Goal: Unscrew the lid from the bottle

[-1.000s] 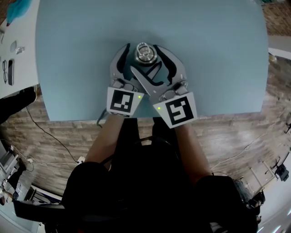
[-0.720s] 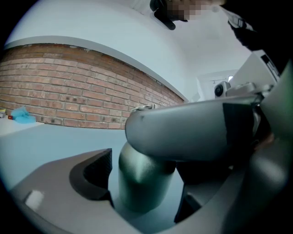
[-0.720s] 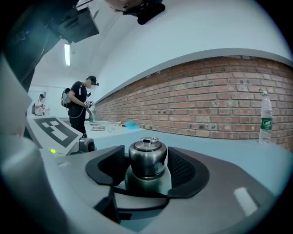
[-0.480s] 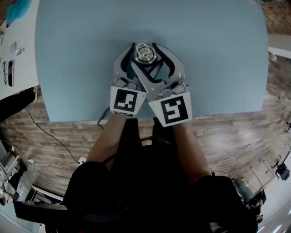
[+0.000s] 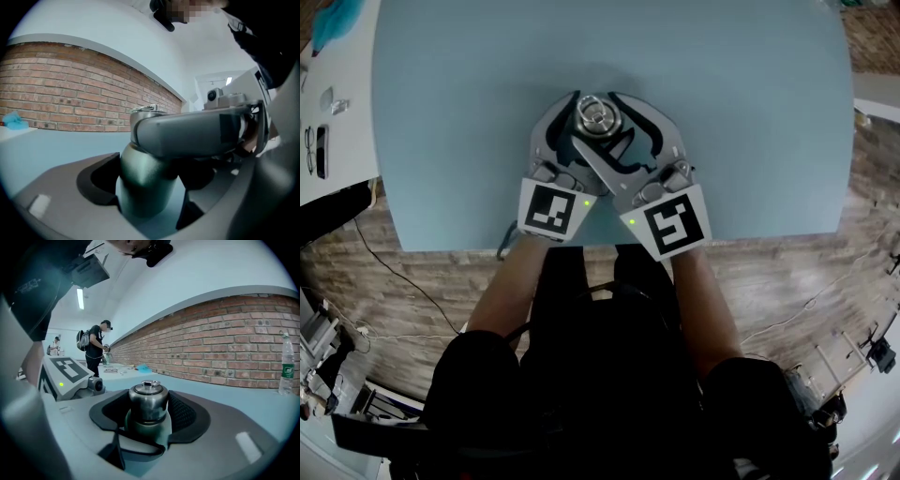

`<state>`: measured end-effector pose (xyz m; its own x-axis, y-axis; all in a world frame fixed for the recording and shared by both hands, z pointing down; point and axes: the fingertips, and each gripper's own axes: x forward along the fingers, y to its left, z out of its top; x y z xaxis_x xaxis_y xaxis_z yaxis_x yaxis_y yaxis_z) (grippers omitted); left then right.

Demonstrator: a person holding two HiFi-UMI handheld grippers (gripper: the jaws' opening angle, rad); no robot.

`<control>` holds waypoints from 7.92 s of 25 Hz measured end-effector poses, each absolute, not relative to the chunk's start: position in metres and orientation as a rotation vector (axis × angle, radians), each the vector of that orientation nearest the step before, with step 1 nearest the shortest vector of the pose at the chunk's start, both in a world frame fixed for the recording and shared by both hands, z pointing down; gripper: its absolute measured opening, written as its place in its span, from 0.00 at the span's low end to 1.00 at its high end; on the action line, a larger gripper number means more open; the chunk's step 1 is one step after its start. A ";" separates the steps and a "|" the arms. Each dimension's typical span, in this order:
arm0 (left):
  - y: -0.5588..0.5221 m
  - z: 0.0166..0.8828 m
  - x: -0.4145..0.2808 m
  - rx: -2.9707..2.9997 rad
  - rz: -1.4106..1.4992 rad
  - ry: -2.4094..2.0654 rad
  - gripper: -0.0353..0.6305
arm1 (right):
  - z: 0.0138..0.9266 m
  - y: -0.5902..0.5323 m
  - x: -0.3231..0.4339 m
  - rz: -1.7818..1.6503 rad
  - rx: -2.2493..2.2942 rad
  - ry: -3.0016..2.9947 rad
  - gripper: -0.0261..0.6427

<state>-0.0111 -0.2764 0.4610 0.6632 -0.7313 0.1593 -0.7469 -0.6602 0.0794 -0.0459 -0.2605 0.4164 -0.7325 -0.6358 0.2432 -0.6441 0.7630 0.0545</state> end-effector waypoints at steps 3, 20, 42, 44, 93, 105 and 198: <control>-0.275 0.460 -0.009 2.770 0.181 -1.165 0.61 | 0.418 -0.257 -0.046 0.031 0.876 -2.738 0.43; -0.266 0.463 0.002 2.979 0.359 -0.726 0.61 | 0.417 -0.250 -0.039 0.048 0.376 -2.854 0.43; -0.254 0.463 0.009 3.067 0.474 -0.236 0.61 | 0.408 -0.242 -0.041 0.068 -0.201 -2.856 0.43; -0.255 0.463 0.009 3.073 0.484 -0.195 0.61 | 0.409 -0.243 -0.040 0.060 -0.245 -2.841 0.43; -0.267 0.465 0.003 2.995 0.412 -0.322 0.68 | 0.380 -0.263 -0.021 0.212 0.115 -3.033 0.43; -0.261 0.442 -0.022 2.940 0.306 -0.510 0.58 | 0.376 -0.263 -0.003 0.275 0.388 -3.038 0.43; -0.229 0.444 0.008 2.603 0.208 -1.054 0.05 | 0.547 -0.273 0.056 0.359 0.875 -2.430 0.43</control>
<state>0.0080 -0.2290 0.4441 0.7167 -0.6501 0.2525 -0.6972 -0.6748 0.2418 0.0561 -0.2732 0.5471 -0.6512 -0.5118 0.5604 -0.6519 0.7553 -0.0676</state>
